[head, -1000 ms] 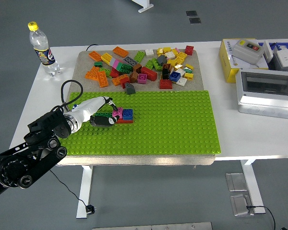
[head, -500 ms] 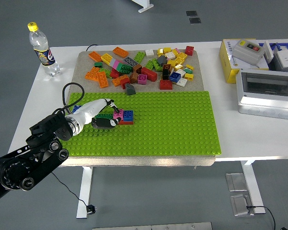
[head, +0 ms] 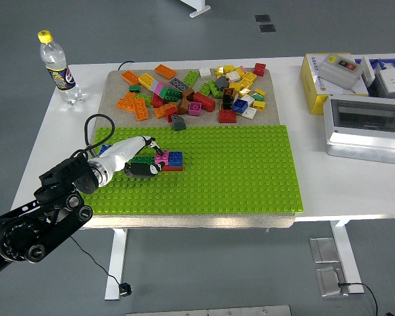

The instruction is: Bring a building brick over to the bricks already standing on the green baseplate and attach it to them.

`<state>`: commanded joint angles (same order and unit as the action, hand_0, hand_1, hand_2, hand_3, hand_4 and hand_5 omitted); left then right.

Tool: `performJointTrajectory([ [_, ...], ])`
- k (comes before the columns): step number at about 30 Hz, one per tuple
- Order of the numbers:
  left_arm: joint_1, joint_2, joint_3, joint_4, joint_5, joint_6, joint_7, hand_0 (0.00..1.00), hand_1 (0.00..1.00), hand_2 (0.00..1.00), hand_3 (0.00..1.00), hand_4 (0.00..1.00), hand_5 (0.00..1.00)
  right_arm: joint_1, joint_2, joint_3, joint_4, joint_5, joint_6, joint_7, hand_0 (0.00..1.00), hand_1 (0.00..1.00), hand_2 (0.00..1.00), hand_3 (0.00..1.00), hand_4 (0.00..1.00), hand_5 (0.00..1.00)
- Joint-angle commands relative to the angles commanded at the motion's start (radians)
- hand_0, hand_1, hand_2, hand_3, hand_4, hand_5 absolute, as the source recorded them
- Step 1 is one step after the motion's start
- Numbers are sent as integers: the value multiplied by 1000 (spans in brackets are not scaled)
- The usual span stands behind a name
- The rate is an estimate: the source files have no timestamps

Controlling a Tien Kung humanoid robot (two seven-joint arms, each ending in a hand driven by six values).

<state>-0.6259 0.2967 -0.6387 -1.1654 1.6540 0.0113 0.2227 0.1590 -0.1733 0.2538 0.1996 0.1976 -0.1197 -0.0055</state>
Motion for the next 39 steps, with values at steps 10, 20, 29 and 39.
performJointTrajectory([
  [10, 4, -3, 7, -3, -2, 3, -2, 998, 958, 959, 652, 604, 435, -1, 2, -2, -1, 2, 1, 0, 715, 713, 764, 730, 527, 695],
  [20, 11, -14, 9, 27, -16, 19, -17, 998, 958, 958, 651, 602, 436, 0, 3, -1, 0, 0, 2, 0, 715, 713, 763, 730, 526, 695],
  [29, 17, -19, 8, 48, -35, 44, -51, 998, 954, 956, 647, 595, 439, 2, 4, 0, 0, -1, 3, 1, 715, 713, 763, 731, 530, 699],
  [39, 23, -17, 1, 72, -124, 78, -131, 998, 951, 953, 647, 595, 436, 2, 3, -1, 1, -2, 2, 2, 715, 713, 763, 731, 531, 696],
])
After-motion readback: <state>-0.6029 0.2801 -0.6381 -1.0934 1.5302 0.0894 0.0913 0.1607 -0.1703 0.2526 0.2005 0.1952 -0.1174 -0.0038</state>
